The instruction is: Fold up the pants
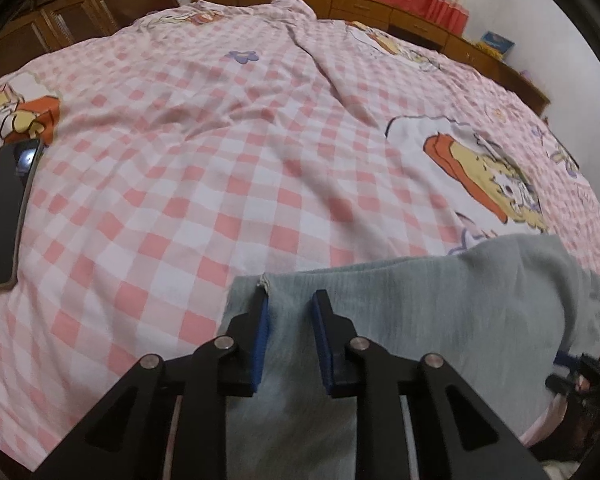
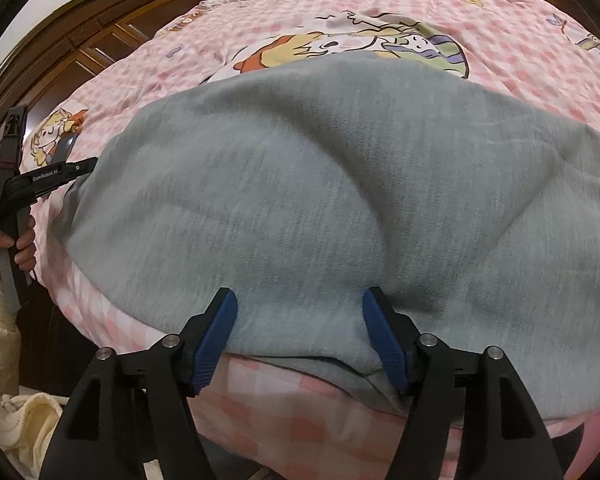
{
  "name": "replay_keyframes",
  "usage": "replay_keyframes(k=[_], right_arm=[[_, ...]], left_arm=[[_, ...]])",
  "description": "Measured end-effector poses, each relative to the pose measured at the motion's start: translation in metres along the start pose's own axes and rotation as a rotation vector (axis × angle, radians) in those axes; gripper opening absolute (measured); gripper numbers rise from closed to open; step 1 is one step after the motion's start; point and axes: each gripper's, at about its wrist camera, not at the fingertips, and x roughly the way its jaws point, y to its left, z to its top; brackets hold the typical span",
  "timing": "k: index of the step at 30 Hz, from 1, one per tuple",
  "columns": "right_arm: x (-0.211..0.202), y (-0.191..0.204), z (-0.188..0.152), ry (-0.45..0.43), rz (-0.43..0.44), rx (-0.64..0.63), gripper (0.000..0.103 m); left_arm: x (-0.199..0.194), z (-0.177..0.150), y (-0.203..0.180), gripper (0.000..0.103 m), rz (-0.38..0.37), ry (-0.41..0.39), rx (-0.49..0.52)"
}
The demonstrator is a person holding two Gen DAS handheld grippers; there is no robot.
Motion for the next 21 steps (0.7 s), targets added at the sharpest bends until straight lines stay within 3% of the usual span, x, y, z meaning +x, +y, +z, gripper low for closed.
replay_keyframes(k=[1,2,5,8,10,16,19,21], right_arm=[[-0.001,0.0,0.0,0.004,-0.001,0.002,0.068],[-0.004,0.001,0.002,0.017,-0.005,0.006,0.068],[-0.011,0.005,0.012,0.035,-0.013,0.014,0.059],[-0.023,0.012,0.032,-0.023,-0.001,-0.008,0.059],[-0.025,0.018,0.045,-0.054,0.006,-0.036,0.059],[-0.006,0.021,0.087,-0.077,-0.02,-0.056,0.057],[-0.008,0.015,0.1,-0.076,-0.02,-0.048,0.052],[-0.016,0.011,0.109,-0.092,-0.019,-0.064,0.052]], left_arm=[[0.0,0.0,0.0,0.019,0.005,-0.009,-0.009],[-0.003,-0.002,-0.001,0.006,0.004,-0.026,-0.022],[-0.018,-0.004,-0.002,0.005,0.046,-0.076,-0.036],[-0.033,-0.005,0.006,0.005,0.091,-0.129,-0.065],[-0.029,-0.005,0.016,0.005,0.063,-0.111,-0.1],[0.0,-0.007,0.014,0.007,0.115,-0.081,-0.068],[0.001,-0.009,0.013,0.01,0.135,-0.09,-0.052],[-0.002,-0.01,0.014,0.02,0.143,-0.091,-0.047]])
